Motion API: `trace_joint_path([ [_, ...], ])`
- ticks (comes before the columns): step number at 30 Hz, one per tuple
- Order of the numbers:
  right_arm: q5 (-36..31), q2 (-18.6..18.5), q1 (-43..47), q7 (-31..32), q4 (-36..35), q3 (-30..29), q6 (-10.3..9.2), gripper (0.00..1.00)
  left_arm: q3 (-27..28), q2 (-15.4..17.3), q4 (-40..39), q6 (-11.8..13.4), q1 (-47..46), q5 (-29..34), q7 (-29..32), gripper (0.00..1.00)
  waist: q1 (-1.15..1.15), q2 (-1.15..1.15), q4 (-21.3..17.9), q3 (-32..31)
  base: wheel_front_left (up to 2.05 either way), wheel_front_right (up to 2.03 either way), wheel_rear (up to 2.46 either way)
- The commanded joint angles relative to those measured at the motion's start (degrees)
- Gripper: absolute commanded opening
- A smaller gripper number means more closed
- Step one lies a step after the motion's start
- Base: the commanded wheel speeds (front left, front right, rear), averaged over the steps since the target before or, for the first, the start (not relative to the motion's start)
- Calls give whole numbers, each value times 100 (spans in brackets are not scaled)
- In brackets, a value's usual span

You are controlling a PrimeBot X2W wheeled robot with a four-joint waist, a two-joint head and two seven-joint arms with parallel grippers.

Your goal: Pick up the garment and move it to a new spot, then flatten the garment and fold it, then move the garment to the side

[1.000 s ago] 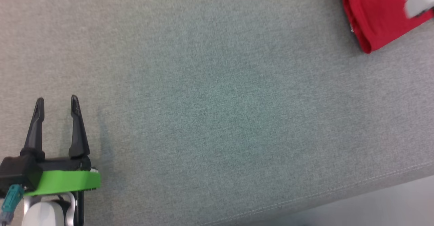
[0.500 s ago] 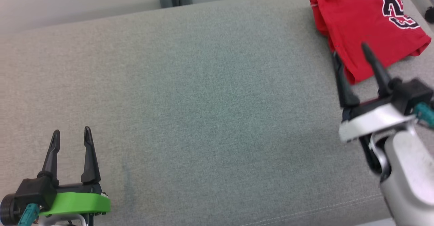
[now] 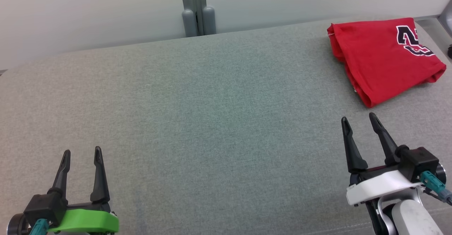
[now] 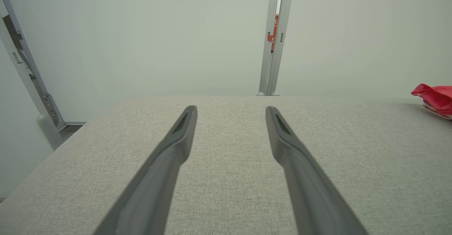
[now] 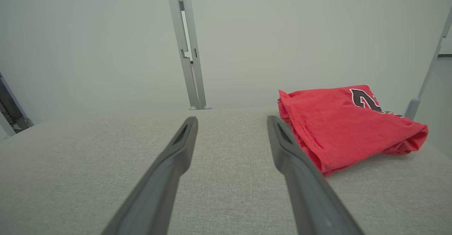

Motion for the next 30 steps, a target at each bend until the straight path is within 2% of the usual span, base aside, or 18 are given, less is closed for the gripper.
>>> trace_joint_path([
  [1, -55, 48, 120, -13, -45, -38, 0, 100, 13, 47, 14, -18, 64, 3, 2, 100, 1, 0, 66, -64, 0, 0, 0],
  [10, -130, 200, 319, -12, -57, -142, 0, 100, -5, 108, 109, -20, 130, -111, 2, 100, 1, 0, 145, -141, 0, 0, 0],
  [30, -103, 187, 274, -13, 53, -52, 0, 100, -64, 174, 333, -20, 93, -237, 2, 100, 1, 0, 176, -199, 0, 0, 0],
])
